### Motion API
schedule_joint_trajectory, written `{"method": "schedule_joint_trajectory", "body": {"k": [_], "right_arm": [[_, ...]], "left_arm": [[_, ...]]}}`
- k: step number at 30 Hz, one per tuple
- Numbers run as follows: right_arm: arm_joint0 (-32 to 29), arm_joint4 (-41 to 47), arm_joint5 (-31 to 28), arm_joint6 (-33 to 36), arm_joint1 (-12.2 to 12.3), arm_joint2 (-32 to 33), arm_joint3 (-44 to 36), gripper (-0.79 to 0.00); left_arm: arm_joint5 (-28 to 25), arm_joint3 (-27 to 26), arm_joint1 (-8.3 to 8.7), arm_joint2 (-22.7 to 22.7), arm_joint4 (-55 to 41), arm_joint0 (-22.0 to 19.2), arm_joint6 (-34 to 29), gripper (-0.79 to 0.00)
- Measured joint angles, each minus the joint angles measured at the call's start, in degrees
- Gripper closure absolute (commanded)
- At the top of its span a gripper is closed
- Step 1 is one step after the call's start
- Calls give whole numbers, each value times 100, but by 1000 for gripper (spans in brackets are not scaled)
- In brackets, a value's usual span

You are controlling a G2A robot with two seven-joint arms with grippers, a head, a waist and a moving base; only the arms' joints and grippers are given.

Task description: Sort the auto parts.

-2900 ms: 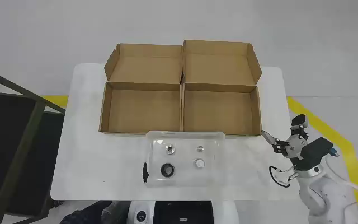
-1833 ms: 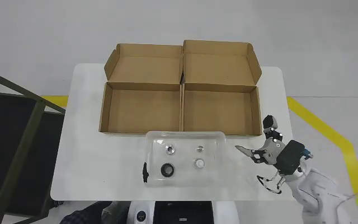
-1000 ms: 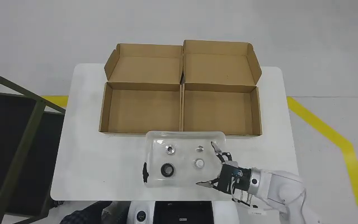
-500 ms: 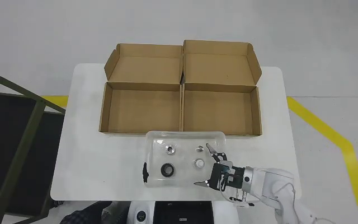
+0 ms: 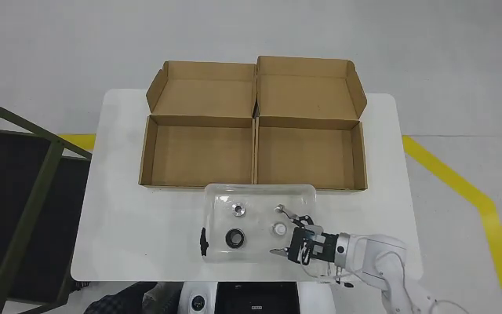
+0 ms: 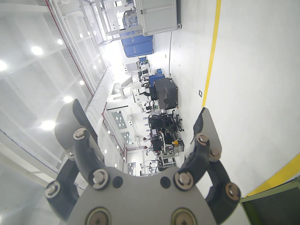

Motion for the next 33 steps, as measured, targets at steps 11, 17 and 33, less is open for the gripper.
{"method": "schedule_joint_trajectory", "body": {"k": [11,17,33], "right_arm": [[104,-153,124,65,48,-99,31,-283],[123,-189,107,73,80,-134,-28,-12],[-19,308,-18,-162,194,236,-775,0]], "left_arm": [[0,0,0,0,0,0,0,-785],[0,0,0,0,0,0,0,-785],[0,0,0,0,0,0,0,-785]]}}
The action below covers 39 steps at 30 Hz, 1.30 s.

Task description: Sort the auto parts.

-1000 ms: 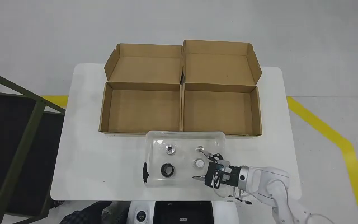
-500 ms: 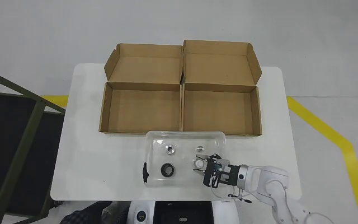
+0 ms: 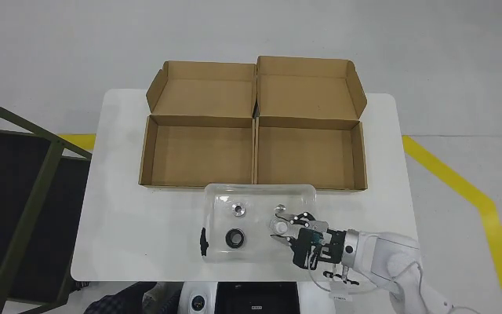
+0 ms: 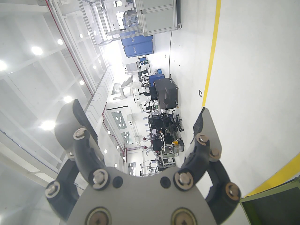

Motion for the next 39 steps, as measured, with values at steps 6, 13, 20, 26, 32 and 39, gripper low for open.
{"method": "schedule_joint_trajectory", "body": {"k": [6,13,20,26,32,39], "right_arm": [[48,493,198,-277,3,69,-127,0],[169,1209,580,-477,-32,-96,-35,0],[531,1762,1020,-445,-65,-116,89,0],[827,2212,1210,-491,-76,15,224,0],[976,2724,1332,-403,-83,85,281,0],[1168,3331,1595,-239,-102,112,329,0]], "left_arm": [[0,0,0,0,0,0,0,-785],[0,0,0,0,0,0,0,-785],[0,0,0,0,0,0,0,-785],[0,0,0,0,0,0,0,-785],[0,0,0,0,0,0,0,-785],[0,0,0,0,0,0,0,-785]]}}
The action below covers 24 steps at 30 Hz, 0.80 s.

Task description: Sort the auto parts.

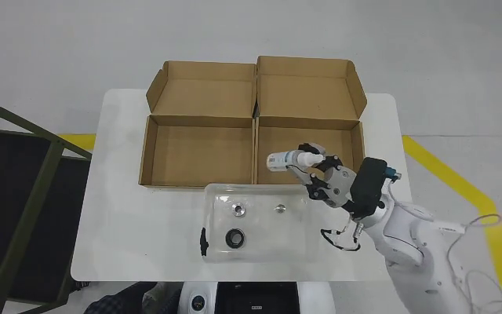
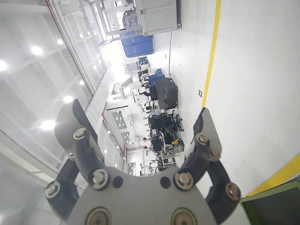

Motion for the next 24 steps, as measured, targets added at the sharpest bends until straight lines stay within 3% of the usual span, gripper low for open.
{"method": "schedule_joint_trajectory", "body": {"k": [24], "right_arm": [[337,-223,72,-40,-43,-281,84,0]], "left_arm": [[0,0,0,0,0,0,0,-785]]}}
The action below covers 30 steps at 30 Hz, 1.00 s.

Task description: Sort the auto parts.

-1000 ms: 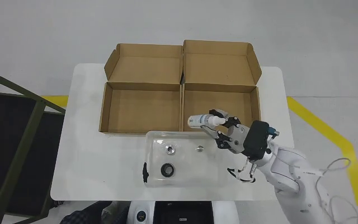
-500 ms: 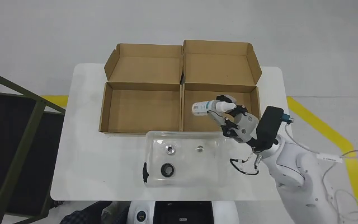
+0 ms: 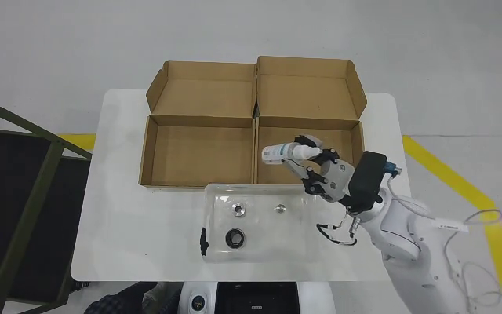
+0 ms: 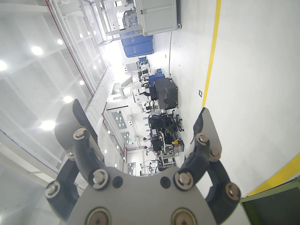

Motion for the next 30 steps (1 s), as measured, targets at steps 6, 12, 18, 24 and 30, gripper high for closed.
{"method": "schedule_joint_trajectory", "body": {"k": [6,12,18,24,30], "right_arm": [[253,-368,73,285,-23,-275,475,0],[650,-670,129,531,-57,-524,1057,0],[1147,-1219,219,791,-95,-799,1601,0],[1533,-1601,262,676,-173,-1174,2338,0],[1869,-1566,292,732,-255,-1449,2794,0]], "left_arm": [[0,0,0,0,0,0,0,-785],[0,0,0,0,0,0,0,-785],[0,0,0,0,0,0,0,-785],[0,0,0,0,0,0,0,-785],[0,0,0,0,0,0,0,-785]]}}
